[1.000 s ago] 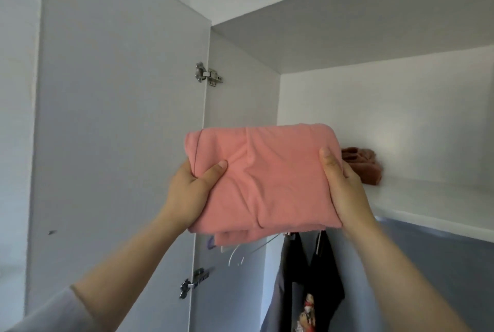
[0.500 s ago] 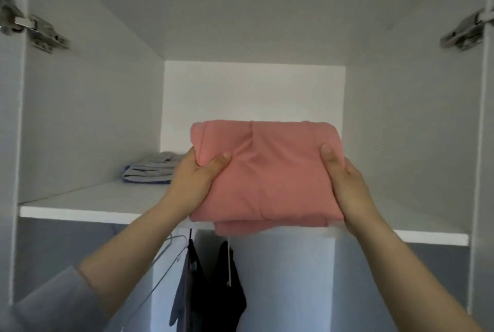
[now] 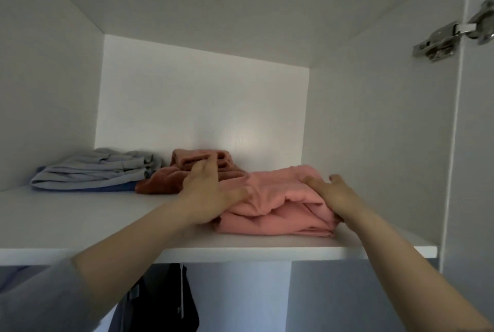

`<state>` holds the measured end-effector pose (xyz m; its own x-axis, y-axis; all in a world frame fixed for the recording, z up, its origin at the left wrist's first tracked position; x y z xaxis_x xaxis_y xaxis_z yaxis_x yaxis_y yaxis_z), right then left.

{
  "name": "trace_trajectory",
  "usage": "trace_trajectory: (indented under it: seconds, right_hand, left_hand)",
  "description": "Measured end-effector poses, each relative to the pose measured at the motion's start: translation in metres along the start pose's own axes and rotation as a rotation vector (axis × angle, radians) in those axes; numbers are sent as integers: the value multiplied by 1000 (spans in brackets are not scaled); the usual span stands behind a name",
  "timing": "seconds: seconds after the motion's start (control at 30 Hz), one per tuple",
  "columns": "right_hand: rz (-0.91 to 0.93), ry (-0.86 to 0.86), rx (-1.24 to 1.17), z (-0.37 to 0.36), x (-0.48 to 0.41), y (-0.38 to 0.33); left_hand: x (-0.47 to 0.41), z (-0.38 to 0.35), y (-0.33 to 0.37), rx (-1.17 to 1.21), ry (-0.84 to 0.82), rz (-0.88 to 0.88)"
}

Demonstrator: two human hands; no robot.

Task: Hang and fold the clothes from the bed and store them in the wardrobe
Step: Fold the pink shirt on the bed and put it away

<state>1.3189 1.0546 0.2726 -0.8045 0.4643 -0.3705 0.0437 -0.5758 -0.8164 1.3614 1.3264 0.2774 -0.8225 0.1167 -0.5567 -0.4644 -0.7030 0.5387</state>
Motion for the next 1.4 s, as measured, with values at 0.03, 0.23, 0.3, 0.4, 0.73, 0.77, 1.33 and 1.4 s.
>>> trace_trajectory:
  seconds: [0.03,0.23,0.3,0.4,0.73,0.77,1.33,1.4]
  right_hand:
    - [49,28,44,5,1,-5]
    - [741,-41,249,-10,64,-67]
    - [801,-97,456,-26,72,-64]
    - [662,-103,620,-23,60,-53]
    - [302,-221,925,-3,-10,1]
    - [297,-240,947,-1,-19,6]
    - [378,-334,1033,-54,-161,58]
    - [385,-342,1035,-64,-175,62]
  left_hand:
    - [5,-2,16,-79,-25,-128]
    - [26,-55,35,-339,-410,-423]
    - [20,-63,34,-397,-453,-417]
    - [13,-77,44,-383,-478,-459]
    - [-22,-139,83,-240,-570,-633]
    - [-25,-144,86,-235,-569,-647]
    - [-143,-213,65,-722,-334,-453]
    - [-155,-216,59,-727,-333,-434]
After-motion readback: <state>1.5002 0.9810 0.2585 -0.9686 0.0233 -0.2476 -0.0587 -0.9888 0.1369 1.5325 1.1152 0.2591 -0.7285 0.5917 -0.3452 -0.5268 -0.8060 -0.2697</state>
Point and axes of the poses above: each hand's wrist, its own x-axis away from the middle knuckle, its own z-axis out of the back of the hand, y = z × x, the point moved 10 cm from there along -x, towards the middle knuckle, and after that the axes turned 7 degrees about y, right-handed, at the moved point
